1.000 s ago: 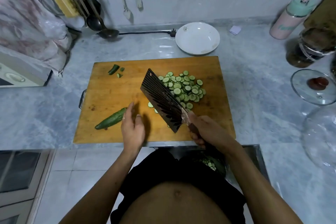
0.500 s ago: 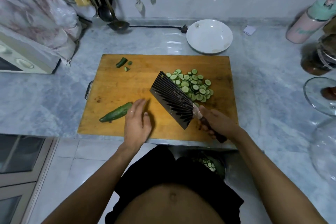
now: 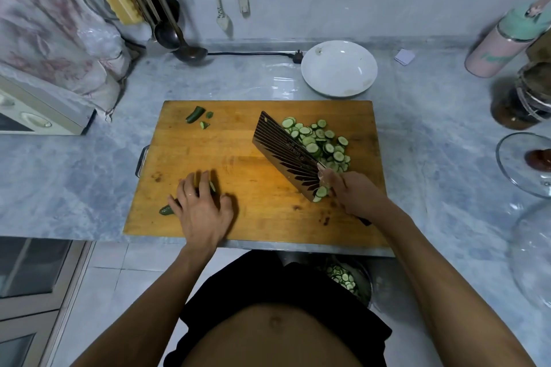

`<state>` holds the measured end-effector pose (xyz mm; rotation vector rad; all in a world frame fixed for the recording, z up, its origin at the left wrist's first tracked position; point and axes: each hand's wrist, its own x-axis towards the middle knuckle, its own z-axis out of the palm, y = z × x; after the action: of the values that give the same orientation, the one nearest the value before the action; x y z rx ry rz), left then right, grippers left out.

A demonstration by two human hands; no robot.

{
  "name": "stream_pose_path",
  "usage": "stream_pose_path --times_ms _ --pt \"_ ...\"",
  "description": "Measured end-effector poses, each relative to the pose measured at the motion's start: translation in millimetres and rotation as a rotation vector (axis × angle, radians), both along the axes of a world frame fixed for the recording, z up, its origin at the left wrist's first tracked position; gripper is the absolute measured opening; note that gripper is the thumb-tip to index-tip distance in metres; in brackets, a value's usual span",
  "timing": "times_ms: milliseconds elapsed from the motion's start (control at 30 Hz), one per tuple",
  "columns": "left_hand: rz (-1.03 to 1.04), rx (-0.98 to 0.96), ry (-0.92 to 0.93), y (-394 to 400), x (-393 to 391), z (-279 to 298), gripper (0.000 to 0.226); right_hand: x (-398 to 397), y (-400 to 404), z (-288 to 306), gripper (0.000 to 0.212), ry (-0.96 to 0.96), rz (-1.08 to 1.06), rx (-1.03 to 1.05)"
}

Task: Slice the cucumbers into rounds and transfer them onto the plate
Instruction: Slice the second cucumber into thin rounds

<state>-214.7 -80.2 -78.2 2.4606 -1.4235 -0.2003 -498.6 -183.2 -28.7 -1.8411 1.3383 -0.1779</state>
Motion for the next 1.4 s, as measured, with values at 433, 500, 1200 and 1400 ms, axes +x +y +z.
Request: stream_pose_path --times_ms 433,500,1200,1400 --pt "-0.209 -0.054 0.195 -3 29 13 0.047 30 35 -2 0.055 -0.133 -0.075 0.054" --pt "-0.265 -0.077 0.189 -15 14 14 0.04 42 39 3 0.057 -0.072 -0.042 0.019" --pt "-0.146 -0.356 0.329 -29 -14 -20 0.028 73 68 19 0.066 -0.255 -0.219 0.417" --pt "-0.13 -0.324 0.366 -34 -13 -23 0.033 84 73 30 0.074 -0.152 -0.129 0.288"
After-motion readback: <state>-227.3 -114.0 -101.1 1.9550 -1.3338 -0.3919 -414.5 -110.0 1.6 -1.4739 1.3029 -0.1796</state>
